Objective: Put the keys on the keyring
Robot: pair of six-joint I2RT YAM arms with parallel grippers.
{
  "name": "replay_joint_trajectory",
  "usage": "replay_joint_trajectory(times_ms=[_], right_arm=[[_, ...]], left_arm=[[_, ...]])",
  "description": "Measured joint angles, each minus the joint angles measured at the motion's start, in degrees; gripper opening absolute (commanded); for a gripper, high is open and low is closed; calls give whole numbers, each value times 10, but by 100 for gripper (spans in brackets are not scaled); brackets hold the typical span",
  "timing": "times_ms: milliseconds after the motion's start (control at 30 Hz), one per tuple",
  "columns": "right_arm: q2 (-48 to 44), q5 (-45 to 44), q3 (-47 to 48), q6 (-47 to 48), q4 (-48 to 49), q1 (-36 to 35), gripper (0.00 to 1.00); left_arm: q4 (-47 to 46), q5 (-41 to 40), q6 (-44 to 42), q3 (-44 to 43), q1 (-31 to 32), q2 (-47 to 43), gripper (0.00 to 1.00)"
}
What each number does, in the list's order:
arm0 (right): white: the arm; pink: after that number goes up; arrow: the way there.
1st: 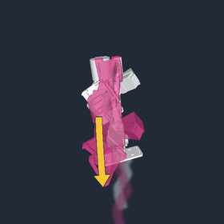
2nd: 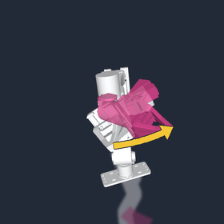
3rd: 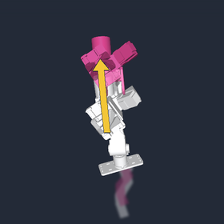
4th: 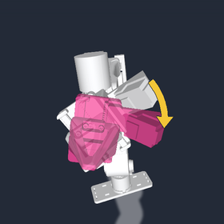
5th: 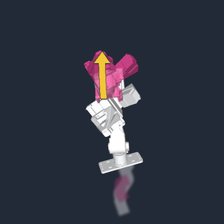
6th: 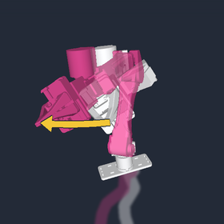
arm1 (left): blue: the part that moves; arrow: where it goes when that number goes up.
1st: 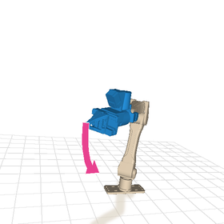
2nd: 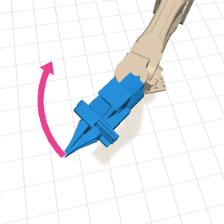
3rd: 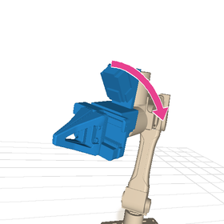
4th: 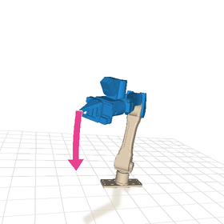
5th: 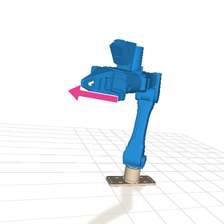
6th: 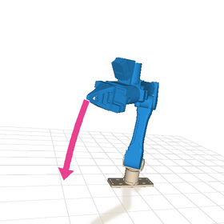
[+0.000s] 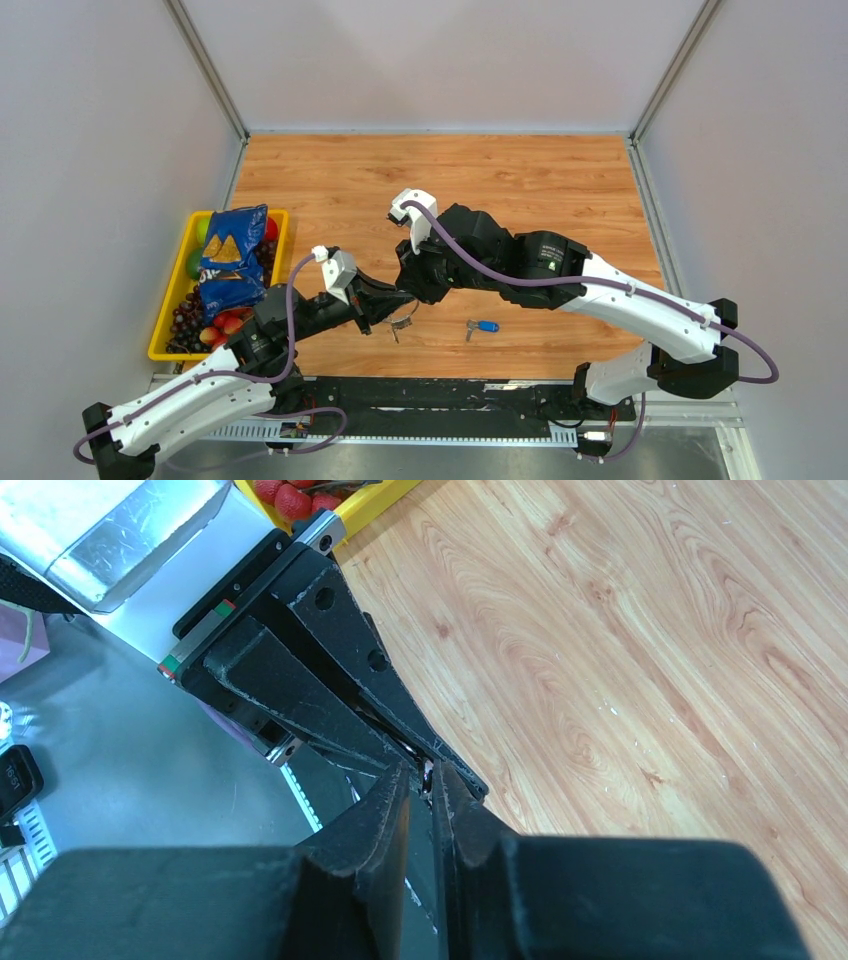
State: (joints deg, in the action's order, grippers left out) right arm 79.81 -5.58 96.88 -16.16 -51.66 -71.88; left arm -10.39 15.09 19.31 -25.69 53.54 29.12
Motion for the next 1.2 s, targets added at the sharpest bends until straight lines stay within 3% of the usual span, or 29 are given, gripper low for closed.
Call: replay_joint_trajectory(times_ms=[267, 433, 667, 767, 900, 1200], right_arm=[[5, 1, 2, 0, -5, 0, 14], [7, 1, 3, 0, -9, 0, 0], [7, 1, 5, -1, -11, 0, 0], [7, 1, 5, -1, -11, 0, 0], [7, 1, 5, -2, -11, -1, 0], [8, -13, 5, -8, -14, -12, 0]], left_arm=[[4, -2, 0, -3, 0, -2, 0], [4, -2, 0, -3, 0, -2, 0], [4, -2, -1, -3, 0, -2, 1], [4, -2, -1, -3, 0, -2, 21], [4, -4, -2, -3, 0, -5, 35], [4, -7, -5, -3, 0, -13, 41]])
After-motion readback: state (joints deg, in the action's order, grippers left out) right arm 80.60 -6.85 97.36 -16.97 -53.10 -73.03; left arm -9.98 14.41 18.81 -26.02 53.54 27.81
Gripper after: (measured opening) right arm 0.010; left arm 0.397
